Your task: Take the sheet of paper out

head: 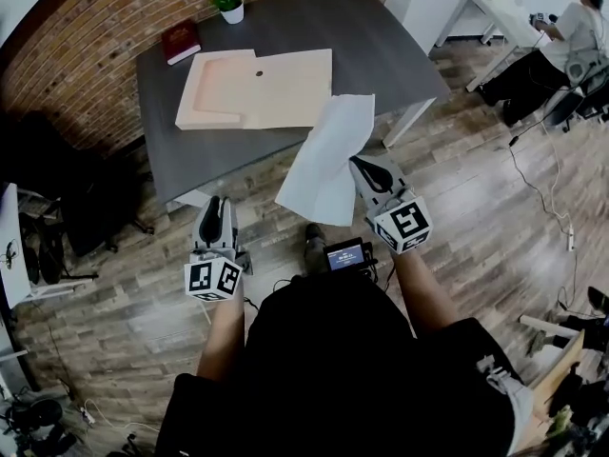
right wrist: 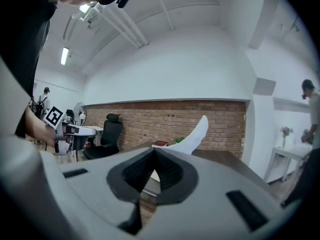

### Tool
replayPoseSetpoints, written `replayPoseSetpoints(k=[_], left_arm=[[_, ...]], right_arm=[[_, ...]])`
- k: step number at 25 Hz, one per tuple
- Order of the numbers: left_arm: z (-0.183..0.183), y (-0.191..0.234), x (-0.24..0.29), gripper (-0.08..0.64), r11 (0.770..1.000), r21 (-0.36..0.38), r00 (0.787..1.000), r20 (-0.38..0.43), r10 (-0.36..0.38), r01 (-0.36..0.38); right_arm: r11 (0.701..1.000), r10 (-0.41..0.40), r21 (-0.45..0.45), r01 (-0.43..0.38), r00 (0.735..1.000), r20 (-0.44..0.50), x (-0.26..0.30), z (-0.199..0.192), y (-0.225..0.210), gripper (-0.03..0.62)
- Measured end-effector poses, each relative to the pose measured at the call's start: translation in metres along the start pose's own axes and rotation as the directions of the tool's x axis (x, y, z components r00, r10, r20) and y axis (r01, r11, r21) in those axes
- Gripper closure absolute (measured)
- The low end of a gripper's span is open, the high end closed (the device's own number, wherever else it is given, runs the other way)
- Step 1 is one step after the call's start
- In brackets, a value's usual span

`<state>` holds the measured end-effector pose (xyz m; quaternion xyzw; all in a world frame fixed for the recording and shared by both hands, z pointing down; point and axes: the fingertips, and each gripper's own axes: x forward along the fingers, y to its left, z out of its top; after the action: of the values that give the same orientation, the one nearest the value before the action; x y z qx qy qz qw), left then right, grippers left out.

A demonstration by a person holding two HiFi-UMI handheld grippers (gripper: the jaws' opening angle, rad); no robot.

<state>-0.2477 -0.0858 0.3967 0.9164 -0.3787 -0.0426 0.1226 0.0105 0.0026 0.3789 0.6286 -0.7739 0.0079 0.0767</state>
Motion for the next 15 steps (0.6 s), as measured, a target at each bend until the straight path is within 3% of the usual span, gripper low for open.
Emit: replayPoseSetpoints(k=[8,15], left_arm=[[-0.013,-0.005,-0.107,0.464,0.997,0.034,0.997,0.002,0.073,-0.073],[-0.022,-0.045,-0.152,0.515,0.991,0.048,0.992,0.023,0.122,-0.123]], right_arm=[[0.999,0.019,0.044,-0.019,1.000,-0.018,-0.067,-0.021,0.065,0.589],[0.998,0.043,0.047,-0.043,0.999,0.003,-0.118,-0.024,0.065,0.589]])
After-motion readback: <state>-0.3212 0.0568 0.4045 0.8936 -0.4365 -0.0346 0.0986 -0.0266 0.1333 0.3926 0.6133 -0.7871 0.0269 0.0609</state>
